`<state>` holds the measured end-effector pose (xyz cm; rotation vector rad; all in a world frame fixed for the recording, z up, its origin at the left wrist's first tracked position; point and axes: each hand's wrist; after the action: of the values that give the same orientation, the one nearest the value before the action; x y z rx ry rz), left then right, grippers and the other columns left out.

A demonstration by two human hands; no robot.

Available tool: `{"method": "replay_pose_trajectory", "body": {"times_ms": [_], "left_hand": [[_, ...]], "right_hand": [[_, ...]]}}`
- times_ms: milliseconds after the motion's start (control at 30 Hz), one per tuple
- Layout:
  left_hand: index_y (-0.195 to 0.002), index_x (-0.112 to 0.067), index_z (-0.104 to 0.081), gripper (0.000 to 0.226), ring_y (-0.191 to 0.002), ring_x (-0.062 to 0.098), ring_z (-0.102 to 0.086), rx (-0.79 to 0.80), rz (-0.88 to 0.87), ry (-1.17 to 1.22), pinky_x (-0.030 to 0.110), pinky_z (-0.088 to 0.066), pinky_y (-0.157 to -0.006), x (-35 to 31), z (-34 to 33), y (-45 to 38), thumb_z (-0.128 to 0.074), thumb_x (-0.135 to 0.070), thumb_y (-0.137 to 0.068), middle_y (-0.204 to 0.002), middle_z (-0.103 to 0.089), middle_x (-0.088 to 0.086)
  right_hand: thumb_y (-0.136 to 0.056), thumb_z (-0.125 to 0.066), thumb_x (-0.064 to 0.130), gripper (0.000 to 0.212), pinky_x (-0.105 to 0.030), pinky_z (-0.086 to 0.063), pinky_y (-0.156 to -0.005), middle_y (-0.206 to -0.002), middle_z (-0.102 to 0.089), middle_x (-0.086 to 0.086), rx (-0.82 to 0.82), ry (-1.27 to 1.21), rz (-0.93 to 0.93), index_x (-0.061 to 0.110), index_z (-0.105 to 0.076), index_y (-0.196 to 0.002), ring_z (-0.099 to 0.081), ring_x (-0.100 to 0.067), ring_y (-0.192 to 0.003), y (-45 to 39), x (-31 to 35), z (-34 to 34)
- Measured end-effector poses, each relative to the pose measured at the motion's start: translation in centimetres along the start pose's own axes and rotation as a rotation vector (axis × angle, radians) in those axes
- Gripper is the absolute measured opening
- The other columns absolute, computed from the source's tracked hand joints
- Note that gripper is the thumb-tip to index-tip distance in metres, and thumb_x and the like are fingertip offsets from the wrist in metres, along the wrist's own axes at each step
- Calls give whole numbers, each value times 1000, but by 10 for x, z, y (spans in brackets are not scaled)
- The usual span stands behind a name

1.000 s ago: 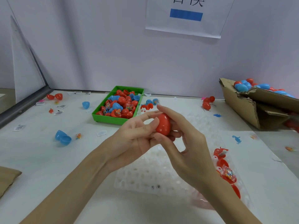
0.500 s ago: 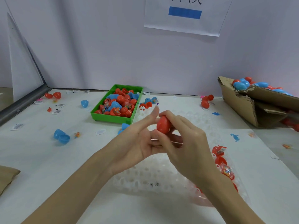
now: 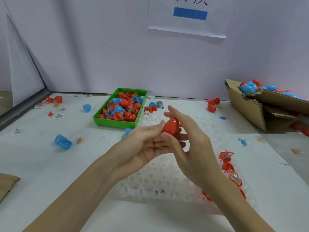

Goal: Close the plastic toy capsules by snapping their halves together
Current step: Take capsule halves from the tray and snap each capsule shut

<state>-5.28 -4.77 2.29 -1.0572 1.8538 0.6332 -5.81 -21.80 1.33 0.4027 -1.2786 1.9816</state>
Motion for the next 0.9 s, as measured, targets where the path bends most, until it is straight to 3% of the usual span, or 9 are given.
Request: {"method": "replay_pose_trajectory", "body": {"times_ms": [133, 300, 400, 567, 667, 833, 900], "left_hand": [[-121, 2, -73, 45, -118, 37, -70, 11, -19, 38, 37, -58, -97, 3, -6, -2, -60, -36, -101, -125, -71, 27], [-113, -7, -80, 41, -117, 31, -71, 11, -19, 41, 32, -58, -95, 6, -12, 0, -59, -39, -98, -123, -73, 21], [-120, -1, -75, 48, -123, 32, -68, -8, 12, 64, 33, -58, -97, 9, -14, -2, -56, -41, -102, -128, -71, 22], [-117, 2, -76, 46, -119, 34, -70, -54, -18, 50, 32, -59, -93, 8, -13, -2, -53, -37, -105, -125, -72, 24], [-112, 2, -77, 43, -114, 34, -72, -170, -97, -114, 32, -61, -90, 7, -8, -3, -59, -36, -103, -115, -75, 25], [-108, -9, -79, 41, -100, 30, -77, -371, -125, -365, 33, -62, -87, 11, -2, -6, -63, -46, -97, -102, -80, 15], [-110, -12, -76, 47, -94, 29, -78, -435, -98, -376, 35, -62, -85, 10, -2, -8, -54, -53, -99, -99, -81, 11]], "right_hand": [[-98, -63, 20, 40, -12, -54, -77, -124, -69, 7, -33, -163, -28, 16, -56, -137, -71, -7, -99, 2, 5, -3], [-97, -62, 12, 23, -12, -53, -66, -100, -65, 13, -63, -112, -6, 19, -60, -119, -69, -10, -82, 3, 5, -1], [-98, -62, 14, 19, -15, -54, -63, -97, -66, 12, -53, -108, -30, 20, -61, -115, -70, -10, -81, 3, 2, 1], [-99, -63, 25, 24, -9, -52, -72, -104, -66, 17, -8, -50, -16, 25, -60, -123, -69, -4, -90, 0, -4, 1], [-95, -61, 44, 44, -11, -49, -84, -112, -62, 12, 19, 67, -72, 26, -61, -136, -62, -4, -102, -3, -9, 5], [-92, -75, 23, 51, -15, -49, -84, -110, -58, 7, 60, 133, -131, 22, -61, -141, -57, -4, -96, -6, -13, 4], [-94, -74, 20, 42, -18, -53, -85, -114, -67, 8, 48, -35, -299, 22, -65, -135, -65, -3, -100, -13, -16, 6]]}}
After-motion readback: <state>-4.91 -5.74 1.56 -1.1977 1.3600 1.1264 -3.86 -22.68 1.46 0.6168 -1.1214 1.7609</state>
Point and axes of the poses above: each hand's wrist, its own y-axis away from the middle knuckle, its own z-axis out of the back of the hand, x = y × z
